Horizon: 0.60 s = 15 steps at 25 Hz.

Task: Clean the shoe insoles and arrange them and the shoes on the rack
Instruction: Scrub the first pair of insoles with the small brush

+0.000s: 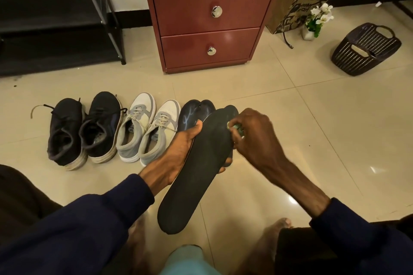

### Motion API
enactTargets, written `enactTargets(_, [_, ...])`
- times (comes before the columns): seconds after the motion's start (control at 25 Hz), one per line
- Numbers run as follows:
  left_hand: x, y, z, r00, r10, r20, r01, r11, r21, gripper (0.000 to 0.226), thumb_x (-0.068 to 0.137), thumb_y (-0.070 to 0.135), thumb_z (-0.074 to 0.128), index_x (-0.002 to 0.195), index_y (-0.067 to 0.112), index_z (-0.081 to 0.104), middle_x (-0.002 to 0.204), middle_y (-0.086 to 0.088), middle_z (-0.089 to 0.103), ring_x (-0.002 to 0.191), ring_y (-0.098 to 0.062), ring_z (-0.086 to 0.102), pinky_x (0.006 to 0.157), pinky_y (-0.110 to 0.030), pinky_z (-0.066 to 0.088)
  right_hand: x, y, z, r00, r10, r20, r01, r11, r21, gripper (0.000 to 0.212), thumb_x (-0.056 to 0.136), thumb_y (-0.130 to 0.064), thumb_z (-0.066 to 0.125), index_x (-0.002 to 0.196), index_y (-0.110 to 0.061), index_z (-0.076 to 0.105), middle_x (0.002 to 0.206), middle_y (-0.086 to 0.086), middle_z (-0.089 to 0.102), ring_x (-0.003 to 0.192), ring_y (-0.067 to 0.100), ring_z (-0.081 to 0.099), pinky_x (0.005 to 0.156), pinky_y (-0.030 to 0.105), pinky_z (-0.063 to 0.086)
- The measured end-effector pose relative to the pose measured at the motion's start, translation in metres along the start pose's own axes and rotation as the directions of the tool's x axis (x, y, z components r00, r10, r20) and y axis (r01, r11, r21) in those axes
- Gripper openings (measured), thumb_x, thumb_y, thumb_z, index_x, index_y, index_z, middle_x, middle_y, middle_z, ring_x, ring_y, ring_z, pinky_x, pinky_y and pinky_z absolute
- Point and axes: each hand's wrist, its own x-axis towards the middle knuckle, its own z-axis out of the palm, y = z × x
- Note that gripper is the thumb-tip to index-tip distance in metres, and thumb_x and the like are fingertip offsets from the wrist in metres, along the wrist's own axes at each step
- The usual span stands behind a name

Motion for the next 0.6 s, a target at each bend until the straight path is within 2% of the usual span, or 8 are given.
enactTargets(0.12, [0.003,-0.004,-0.007,0.999,0.008,-0.049,-0.007,1.000,0.016,0.065,0.105,0.059,0.035,0.125,0.008,0.071,0.118,-0.023,0.072,0.091,-0.037,0.071,0.087,-0.052,0.056,-0.015,-0.016,0.004,0.966,-0.160,0.204,0.128,0.979,0.160,0.011,0.083,-0.010,0.077,0.094,-0.011,0.077,0.092,0.003,0.068,0.073,0.014,0.064,0.065,0.022,0.058])
enactTargets(0.16, [0.004,-0.004,-0.008,0.999,0.014,-0.043,-0.013,1.000,0.014,0.066,0.105,0.059,0.035,0.125,0.008,0.072,0.118,-0.023,0.072,0.091,-0.037,0.072,0.085,-0.052,0.057,-0.007,-0.011,0.003,0.971,-0.151,0.183,0.123,0.980,0.155,0.011,0.084,-0.010,0.076,0.095,-0.012,0.078,0.092,0.003,0.067,0.073,0.014,0.063,0.066,0.023,0.057])
enactTargets(0.24, [0.004,-0.003,-0.005,1.000,0.006,0.009,-0.006,1.000,0.023,0.071,0.106,0.059,0.030,0.113,0.009,0.079,0.113,-0.020,0.074,0.090,-0.035,0.070,0.085,-0.048,0.056,0.009,0.007,-0.003,0.998,-0.061,-0.009,0.062,0.994,0.089,0.012,0.081,-0.008,0.077,0.092,-0.013,0.078,0.091,0.003,0.070,0.075,0.013,0.062,0.071,0.030,0.057])
enactTargets(0.32, [0.001,-0.001,0.000,0.999,-0.015,0.032,0.013,0.999,0.043,0.075,0.106,0.060,0.025,0.106,0.010,0.081,0.111,-0.017,0.075,0.091,-0.033,0.067,0.086,-0.046,0.053,0.013,0.015,-0.007,0.990,0.013,-0.144,-0.002,0.997,0.074,0.014,0.079,-0.006,0.076,0.090,-0.015,0.078,0.089,0.001,0.071,0.074,0.012,0.062,0.071,0.033,0.057])
enactTargets(0.4, [0.002,-0.002,-0.002,1.000,-0.015,0.026,0.014,0.999,0.044,0.073,0.105,0.061,0.029,0.114,0.008,0.078,0.116,-0.022,0.072,0.093,-0.035,0.067,0.087,-0.048,0.054,0.003,0.006,-0.001,0.996,-0.024,-0.083,0.033,0.993,0.112,0.012,0.081,-0.008,0.075,0.091,-0.015,0.077,0.090,0.000,0.070,0.075,0.010,0.061,0.070,0.027,0.056])
enactTargets(0.48, [0.002,-0.004,-0.007,1.000,-0.003,0.020,0.002,1.000,0.026,0.071,0.105,0.062,0.035,0.128,0.005,0.070,0.126,-0.030,0.065,0.098,-0.039,0.067,0.091,-0.052,0.052,-0.006,-0.008,0.002,0.991,-0.103,0.090,0.087,0.982,0.166,0.011,0.084,-0.010,0.076,0.094,-0.013,0.078,0.093,0.002,0.071,0.078,0.010,0.061,0.070,0.018,0.051])
enactTargets(0.52, [0.002,-0.003,-0.008,1.000,0.002,0.029,-0.002,1.000,0.013,0.072,0.105,0.062,0.034,0.130,0.004,0.068,0.128,-0.031,0.063,0.099,-0.039,0.066,0.091,-0.052,0.052,-0.002,-0.007,0.001,0.990,-0.104,0.100,0.086,0.981,0.174,0.012,0.083,-0.008,0.076,0.094,-0.012,0.078,0.093,0.003,0.071,0.077,0.009,0.061,0.070,0.018,0.050])
enactTargets(0.6, [0.004,-0.003,-0.009,0.998,0.003,0.066,-0.003,1.000,0.003,0.073,0.106,0.061,0.030,0.127,0.003,0.070,0.126,-0.026,0.066,0.100,-0.038,0.065,0.090,-0.049,0.053,0.010,0.007,-0.003,0.998,-0.019,-0.058,0.027,0.989,0.144,0.013,0.080,-0.006,0.077,0.090,-0.014,0.078,0.089,0.002,0.072,0.074,0.009,0.061,0.069,0.024,0.055])
